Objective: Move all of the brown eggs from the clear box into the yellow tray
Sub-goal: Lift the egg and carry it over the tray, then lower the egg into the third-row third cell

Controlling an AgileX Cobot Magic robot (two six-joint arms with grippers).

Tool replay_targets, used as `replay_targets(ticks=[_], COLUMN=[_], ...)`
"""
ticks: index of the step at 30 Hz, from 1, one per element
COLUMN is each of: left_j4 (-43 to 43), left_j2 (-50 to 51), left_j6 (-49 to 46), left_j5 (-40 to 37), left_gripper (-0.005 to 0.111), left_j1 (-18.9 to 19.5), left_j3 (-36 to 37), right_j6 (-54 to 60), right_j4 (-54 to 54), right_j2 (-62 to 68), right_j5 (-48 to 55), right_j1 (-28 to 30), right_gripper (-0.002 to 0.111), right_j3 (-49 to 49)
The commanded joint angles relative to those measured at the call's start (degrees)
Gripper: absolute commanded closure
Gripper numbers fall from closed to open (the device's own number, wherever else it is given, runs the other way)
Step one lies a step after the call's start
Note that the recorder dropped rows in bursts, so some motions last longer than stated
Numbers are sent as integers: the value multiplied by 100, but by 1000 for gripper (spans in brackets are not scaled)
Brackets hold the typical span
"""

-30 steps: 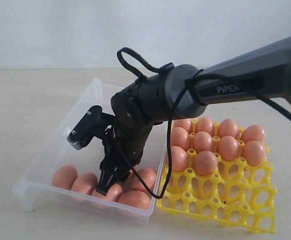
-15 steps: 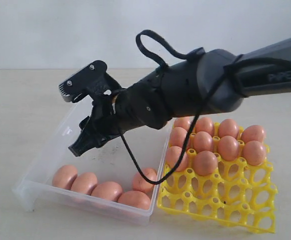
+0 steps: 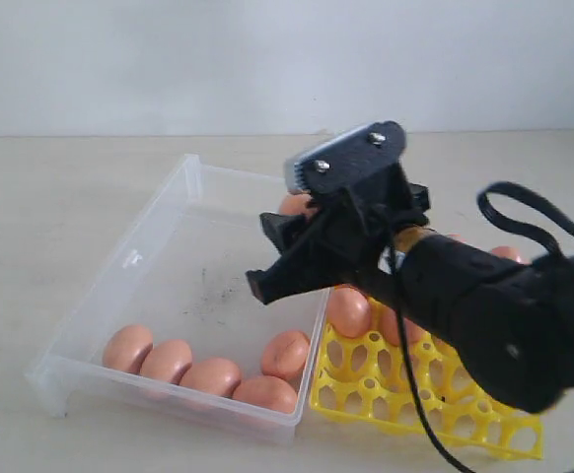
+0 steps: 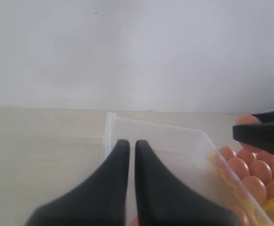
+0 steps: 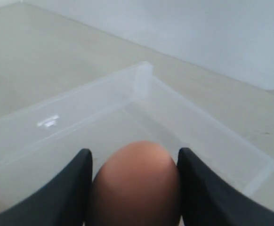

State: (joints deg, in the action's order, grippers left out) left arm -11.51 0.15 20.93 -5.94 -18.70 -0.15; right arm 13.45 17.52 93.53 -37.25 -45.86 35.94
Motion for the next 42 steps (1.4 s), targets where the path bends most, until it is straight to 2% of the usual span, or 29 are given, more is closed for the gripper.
replay_targets(ticks=[1, 9, 12, 25, 36, 42], left_j4=[13, 13, 13, 13, 13, 13], left_j2=[-15, -15, -15, -15, -15, -15], left_j6=[47, 47, 47, 47, 47, 47], left_j5=[32, 32, 32, 8, 8, 23], left_gripper=[103, 103, 103, 103, 103, 103], left_j1=[-45, -45, -45, -45, -45, -45], left_j3=[15, 15, 15, 15, 15, 15], right_j6=[406, -95, -394, -421, -1232, -1301], right_j4=[560, 1160, 1323, 1680, 1480, 1487], right_j2=[-399, -492, -492, -408, 990, 1243], right_j5=[-1034, -2832, -3166, -2845, -3271, -3271], right_j1=[21, 21, 21, 21, 21, 21], right_gripper=[109, 109, 109, 109, 109, 109], right_j3=[-866, -2296, -2617, -2730, -2730, -2716])
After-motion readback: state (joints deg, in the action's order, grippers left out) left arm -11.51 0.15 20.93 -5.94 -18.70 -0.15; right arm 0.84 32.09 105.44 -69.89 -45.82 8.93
